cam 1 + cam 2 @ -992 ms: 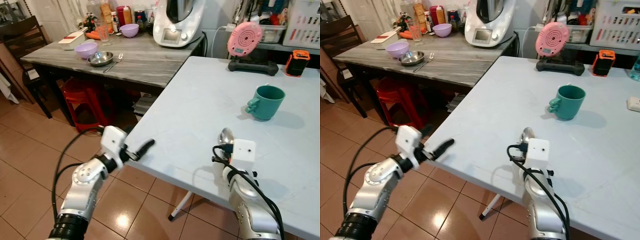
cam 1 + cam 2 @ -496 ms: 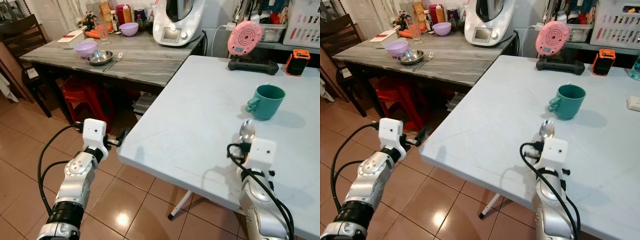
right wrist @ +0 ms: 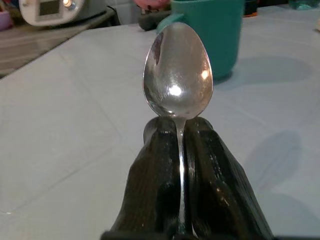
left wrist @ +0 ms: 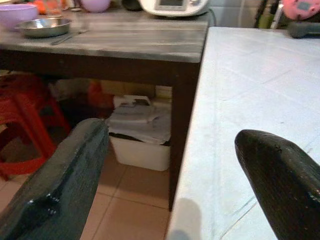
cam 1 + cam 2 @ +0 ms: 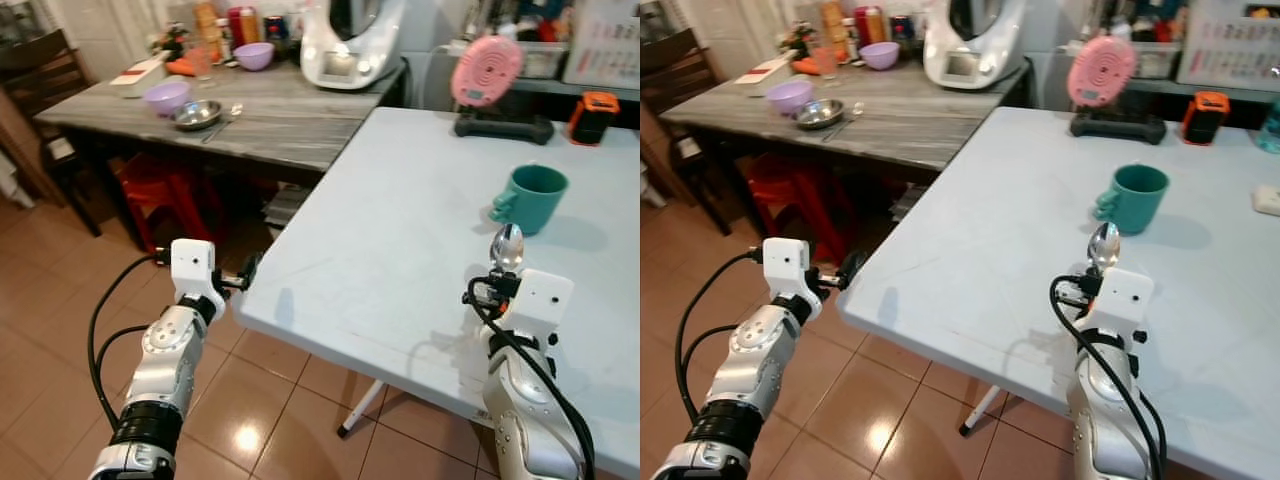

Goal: Setting the table

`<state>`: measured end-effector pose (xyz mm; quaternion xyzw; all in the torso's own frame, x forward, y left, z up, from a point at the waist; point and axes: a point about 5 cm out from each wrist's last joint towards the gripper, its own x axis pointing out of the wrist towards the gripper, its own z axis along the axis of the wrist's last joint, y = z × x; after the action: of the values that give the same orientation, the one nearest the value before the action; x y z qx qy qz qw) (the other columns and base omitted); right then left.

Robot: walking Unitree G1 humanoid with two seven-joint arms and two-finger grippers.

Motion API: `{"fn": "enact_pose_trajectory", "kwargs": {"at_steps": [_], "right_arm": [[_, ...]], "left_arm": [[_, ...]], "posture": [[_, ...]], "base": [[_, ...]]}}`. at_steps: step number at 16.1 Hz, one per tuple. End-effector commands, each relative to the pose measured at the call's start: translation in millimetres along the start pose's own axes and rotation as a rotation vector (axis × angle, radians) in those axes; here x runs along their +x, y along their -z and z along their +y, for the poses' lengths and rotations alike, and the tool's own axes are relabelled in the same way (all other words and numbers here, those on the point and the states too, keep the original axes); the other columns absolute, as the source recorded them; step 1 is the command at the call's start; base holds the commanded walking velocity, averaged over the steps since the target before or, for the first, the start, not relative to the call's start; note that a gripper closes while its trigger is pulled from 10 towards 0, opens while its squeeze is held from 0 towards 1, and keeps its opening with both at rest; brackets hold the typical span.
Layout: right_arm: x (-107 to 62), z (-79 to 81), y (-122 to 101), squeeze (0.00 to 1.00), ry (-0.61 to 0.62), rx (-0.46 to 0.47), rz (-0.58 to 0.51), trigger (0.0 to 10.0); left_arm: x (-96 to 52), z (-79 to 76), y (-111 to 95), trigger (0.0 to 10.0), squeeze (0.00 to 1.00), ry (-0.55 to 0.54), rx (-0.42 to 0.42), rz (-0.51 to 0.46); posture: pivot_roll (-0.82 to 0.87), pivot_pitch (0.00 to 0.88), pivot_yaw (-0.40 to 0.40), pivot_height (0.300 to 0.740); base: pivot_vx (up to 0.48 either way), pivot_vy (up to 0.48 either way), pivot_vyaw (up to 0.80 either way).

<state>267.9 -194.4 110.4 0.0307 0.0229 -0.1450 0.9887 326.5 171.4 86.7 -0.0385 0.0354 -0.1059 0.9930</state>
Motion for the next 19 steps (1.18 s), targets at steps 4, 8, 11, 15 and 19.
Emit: {"fn": "enact_pose_trajectory", "kwargs": {"at_steps": [4,8,11,15,19], "right_arm": [[-0.4,3.8,-11.5,0.0,-0.026,0.002,-0.07,10.0],[-1.0,0.2,-13.4,0.0,-0.013,-0.014,-0.09,10.0],[-1.2,0.1,-14.8,0.0,-0.006,-0.017,-0.104,10.0],[-0.9,-0.7,-15.2,0.0,0.003,-0.019,-0.11,10.0],[-0.5,-1.6,-15.7,0.0,0.01,-0.018,-0.117,10.0]], "left_arm": [[2.6,4.9,-7.9,10.0,0.0,-0.005,0.003,-0.024],[3.1,2.0,-6.7,10.0,0.0,0.015,0.004,-0.02],[4.7,0.7,-7.3,10.0,0.0,0.023,0.005,-0.019],[5.4,0.0,-7.2,10.0,0.0,0.03,0.006,-0.016],[6.2,-1.3,-7.0,10.0,0.0,0.034,0.006,-0.016]], "posture": [[-0.06,0.0,0.085,0.74],[-0.06,0.0,0.087,0.74],[-0.06,0.0,0.087,0.74],[-0.06,0.0,0.092,0.74],[-0.06,0.0,0.095,0.74]], "base": [[0.0,0.38,-0.34],[0.0,0.48,0.0],[0.0,0.48,0.0],[0.0,0.48,0.0],[0.0,0.48,0.0]]}}
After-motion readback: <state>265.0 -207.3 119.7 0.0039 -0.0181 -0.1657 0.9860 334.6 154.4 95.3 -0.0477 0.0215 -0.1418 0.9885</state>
